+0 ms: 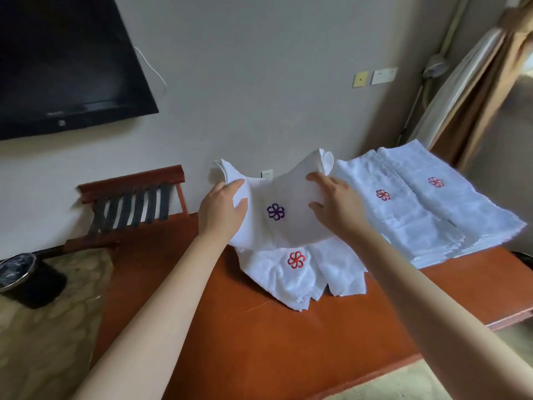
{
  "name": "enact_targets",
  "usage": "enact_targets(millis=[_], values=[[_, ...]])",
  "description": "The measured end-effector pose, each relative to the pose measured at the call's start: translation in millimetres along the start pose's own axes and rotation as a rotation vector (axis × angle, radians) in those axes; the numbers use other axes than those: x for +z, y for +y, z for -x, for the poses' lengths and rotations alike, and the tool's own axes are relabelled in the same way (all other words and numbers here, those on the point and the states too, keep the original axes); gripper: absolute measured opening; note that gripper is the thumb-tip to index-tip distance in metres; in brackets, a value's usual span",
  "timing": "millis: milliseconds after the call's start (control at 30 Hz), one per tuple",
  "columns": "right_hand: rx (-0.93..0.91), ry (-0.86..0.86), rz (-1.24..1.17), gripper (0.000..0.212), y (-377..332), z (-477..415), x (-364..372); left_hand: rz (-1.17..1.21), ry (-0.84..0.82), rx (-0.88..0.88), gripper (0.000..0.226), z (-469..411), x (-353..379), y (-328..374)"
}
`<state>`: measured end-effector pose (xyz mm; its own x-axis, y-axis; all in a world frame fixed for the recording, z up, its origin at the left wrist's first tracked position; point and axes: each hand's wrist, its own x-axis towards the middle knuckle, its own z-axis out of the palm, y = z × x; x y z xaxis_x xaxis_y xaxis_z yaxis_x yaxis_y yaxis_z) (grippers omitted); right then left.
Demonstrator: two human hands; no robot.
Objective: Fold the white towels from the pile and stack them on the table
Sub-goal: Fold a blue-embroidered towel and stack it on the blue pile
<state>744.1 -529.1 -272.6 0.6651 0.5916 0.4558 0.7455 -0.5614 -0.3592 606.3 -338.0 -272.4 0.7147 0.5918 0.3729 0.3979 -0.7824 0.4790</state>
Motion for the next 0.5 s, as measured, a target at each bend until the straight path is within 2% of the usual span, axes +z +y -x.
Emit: enact_targets(millis=[300,500], values=[[0.049,0.076,0.101,0.052,107.5,-4.8,-63.4,0.131,-0.047,0.128,0.039,-31.8,74.5,121.3],[0.007,0.045,0.017,0.050,198.7,-22.3,-94.9,0.089,-0.016,0.059,0.038,-37.6,121.1,193.0]])
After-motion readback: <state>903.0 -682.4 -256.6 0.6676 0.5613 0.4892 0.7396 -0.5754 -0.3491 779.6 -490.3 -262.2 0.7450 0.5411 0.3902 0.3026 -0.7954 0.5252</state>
